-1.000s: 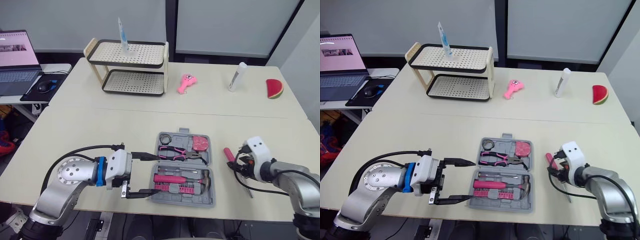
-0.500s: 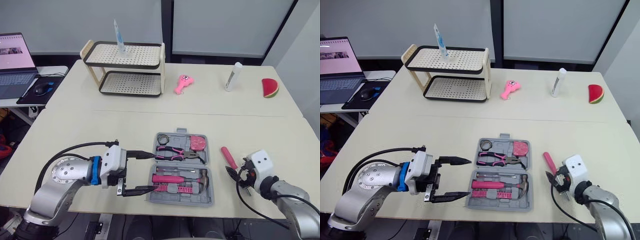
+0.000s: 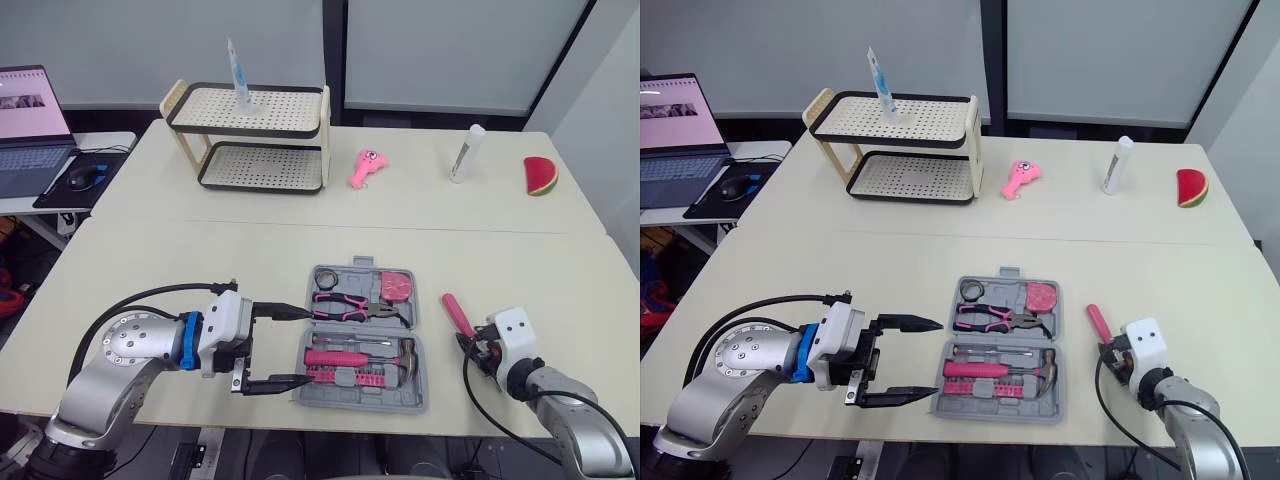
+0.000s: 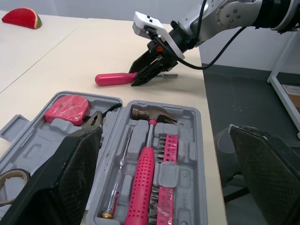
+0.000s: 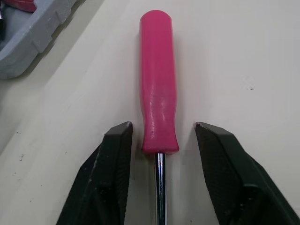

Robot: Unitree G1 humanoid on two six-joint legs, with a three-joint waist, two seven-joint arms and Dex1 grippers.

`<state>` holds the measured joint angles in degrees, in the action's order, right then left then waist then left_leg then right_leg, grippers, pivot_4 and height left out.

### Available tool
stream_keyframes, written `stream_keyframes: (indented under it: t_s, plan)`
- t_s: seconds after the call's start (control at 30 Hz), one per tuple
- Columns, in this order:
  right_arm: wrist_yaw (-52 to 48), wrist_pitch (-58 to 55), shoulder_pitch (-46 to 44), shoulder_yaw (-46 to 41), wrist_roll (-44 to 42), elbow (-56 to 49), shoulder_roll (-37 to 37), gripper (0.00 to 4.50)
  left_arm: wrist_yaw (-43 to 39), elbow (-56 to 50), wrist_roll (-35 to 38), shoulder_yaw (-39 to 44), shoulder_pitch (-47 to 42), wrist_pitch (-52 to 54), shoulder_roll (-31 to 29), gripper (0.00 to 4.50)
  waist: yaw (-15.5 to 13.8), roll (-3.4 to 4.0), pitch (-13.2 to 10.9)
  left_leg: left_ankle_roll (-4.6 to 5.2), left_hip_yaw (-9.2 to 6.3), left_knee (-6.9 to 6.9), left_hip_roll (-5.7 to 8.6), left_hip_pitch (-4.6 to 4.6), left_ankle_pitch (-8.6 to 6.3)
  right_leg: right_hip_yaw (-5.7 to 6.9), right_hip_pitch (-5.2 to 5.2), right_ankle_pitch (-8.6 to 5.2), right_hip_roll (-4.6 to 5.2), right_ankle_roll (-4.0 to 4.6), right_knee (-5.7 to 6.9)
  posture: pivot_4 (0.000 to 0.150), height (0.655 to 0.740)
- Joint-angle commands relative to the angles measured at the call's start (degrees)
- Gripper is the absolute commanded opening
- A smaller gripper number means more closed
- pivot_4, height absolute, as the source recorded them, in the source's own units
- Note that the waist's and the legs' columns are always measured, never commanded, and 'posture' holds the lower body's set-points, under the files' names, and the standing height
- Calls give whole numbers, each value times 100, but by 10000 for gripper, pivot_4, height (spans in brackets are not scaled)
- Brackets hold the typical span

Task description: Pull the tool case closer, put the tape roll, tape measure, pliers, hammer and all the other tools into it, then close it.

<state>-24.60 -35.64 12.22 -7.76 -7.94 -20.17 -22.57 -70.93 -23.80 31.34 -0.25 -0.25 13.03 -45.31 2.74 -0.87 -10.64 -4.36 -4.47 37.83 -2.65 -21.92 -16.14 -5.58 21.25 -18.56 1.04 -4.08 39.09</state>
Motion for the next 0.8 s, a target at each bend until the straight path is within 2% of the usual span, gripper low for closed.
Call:
stream_keyframes:
  t_s: [0.03,0.17,0.27,0.43,0.6,0.7,0.8]
  plan:
    - [61,28,89,10,-85,-181,50,13611,-46,-88,82,159,8,-24,-87,45000,-1,0,0,0,0,0,0,0,0,0,0,0,0,0,0,1500,7350]
    - [29,47,187,-98,-156,-349,-10,6784,-52,-50,61,231,48,-44,-137,45000,-1,0,0,0,0,0,0,0,0,0,0,0,0,0,0,1500,7350]
    - [-22,60,196,-189,-196,-456,-125,6778,-68,2,42,300,93,-80,-173,45000,-1,1,0,0,1,0,0,-1,0,-1,0,0,0,0,0,1500,7350]
    - [-531,48,94,2,-104,-1158,-960,6778,-158,139,-65,584,369,-285,-310,45000,12,4,-2,0,1,1,-1,1,0,-1,2,0,-1,0,2,1500,7350]
    - [-1636,-704,-567,872,-336,-2340,-2491,6778,-338,412,-392,882,812,-729,-569,45000,49,6,-3,0,1,-1,-6,6,0,-3,4,0,-5,1,1,1500,7350]
    - [-2107,-1061,-1068,1587,-450,-2793,-3048,6777,-529,502,-533,962,1092,-873,-794,45000,15,3,-4,1,-7,-3,-9,1,0,6,3,-3,-9,6,0,1500,7350]
    - [-2350,-1478,-1675,2427,-445,-3092,-3285,6777,-657,592,-711,1009,1317,-1096,-960,45000,-17,-3,-8,0,-5,-2,-6,-5,0,5,7,-4,-3,7,-6,1500,7350]
